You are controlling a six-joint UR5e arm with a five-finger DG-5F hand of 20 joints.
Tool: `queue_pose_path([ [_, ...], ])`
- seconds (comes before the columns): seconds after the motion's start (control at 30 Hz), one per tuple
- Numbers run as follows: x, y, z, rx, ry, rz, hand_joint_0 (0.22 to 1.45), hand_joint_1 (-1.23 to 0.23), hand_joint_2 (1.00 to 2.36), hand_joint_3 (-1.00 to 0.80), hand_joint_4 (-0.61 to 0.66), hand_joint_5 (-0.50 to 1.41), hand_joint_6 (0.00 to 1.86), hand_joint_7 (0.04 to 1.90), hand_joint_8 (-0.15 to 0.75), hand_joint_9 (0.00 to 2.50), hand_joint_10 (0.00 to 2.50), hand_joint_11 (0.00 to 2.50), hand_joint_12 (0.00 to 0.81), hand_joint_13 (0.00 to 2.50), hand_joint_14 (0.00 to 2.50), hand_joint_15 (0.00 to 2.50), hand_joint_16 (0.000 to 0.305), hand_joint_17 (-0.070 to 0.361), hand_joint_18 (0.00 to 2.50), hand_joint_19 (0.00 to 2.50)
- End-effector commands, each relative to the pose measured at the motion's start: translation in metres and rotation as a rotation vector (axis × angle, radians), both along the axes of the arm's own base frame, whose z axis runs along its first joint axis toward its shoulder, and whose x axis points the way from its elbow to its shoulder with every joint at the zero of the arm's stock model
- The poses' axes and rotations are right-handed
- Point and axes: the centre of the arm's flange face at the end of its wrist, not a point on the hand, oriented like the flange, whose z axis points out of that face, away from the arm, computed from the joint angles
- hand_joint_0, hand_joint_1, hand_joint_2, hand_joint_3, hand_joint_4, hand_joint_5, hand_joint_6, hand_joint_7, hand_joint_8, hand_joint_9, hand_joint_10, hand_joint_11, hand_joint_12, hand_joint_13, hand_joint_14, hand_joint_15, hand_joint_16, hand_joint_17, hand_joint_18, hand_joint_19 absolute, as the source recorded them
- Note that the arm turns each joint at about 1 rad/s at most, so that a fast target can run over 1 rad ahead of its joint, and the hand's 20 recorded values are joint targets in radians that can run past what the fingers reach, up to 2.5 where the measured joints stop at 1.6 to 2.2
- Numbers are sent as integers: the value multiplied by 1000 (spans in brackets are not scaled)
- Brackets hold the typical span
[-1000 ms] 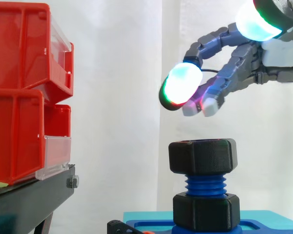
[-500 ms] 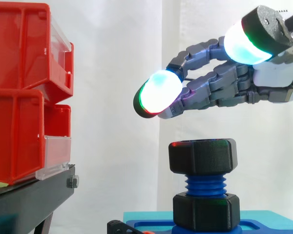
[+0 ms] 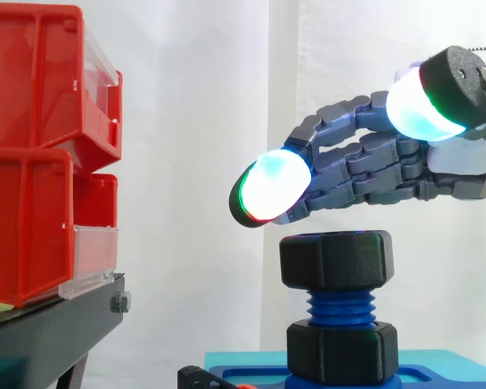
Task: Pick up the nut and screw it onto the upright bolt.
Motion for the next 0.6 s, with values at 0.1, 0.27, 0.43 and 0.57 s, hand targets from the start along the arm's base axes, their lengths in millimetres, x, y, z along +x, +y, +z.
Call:
queue_pose_path([
  [0.1,0,-4,-1,-1,-4,-5,406,-451,1000,-500,102,-209,501,590,232,214,0,0,384,0,0,0,60,135,0,0],
  [0.27,0,-6,0,-1,-7,-7,407,-446,1000,-500,114,-201,501,613,235,227,0,0,384,0,0,0,60,134,0,0],
  [0.43,1,-10,0,-3,-20,-10,407,-440,1000,-500,132,-192,501,637,244,250,0,0,386,0,0,0,59,134,0,0],
  [0.57,1,-10,0,-4,-20,-8,407,-439,1000,-500,137,-189,501,649,248,262,0,0,388,0,0,0,59,134,0,0],
])
